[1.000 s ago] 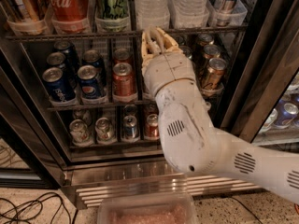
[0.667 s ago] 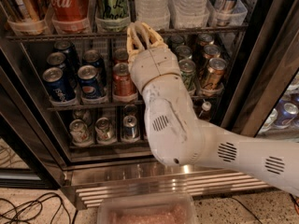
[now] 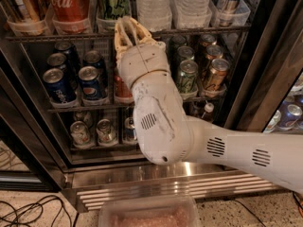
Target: Pick green can from top shelf of fridge
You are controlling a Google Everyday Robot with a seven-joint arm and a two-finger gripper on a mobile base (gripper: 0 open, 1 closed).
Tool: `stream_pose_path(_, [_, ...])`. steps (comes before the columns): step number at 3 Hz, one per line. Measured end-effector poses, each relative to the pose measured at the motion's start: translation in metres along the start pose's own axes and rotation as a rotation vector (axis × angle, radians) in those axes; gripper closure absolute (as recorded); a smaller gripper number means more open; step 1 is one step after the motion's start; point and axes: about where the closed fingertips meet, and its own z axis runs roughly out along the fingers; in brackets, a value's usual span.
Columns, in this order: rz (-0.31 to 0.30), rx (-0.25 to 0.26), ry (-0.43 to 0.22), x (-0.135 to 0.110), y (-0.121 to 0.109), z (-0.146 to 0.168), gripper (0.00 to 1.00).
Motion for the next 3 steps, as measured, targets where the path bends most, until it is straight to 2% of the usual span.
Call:
stream_pose_path(2, [-0.026, 0.02, 0.032, 0.025, -0.017, 0.017, 1.0])
stream_pose_path(3, [-0.034, 0.02, 0.033, 0.036, -0.023, 0.024, 0.91])
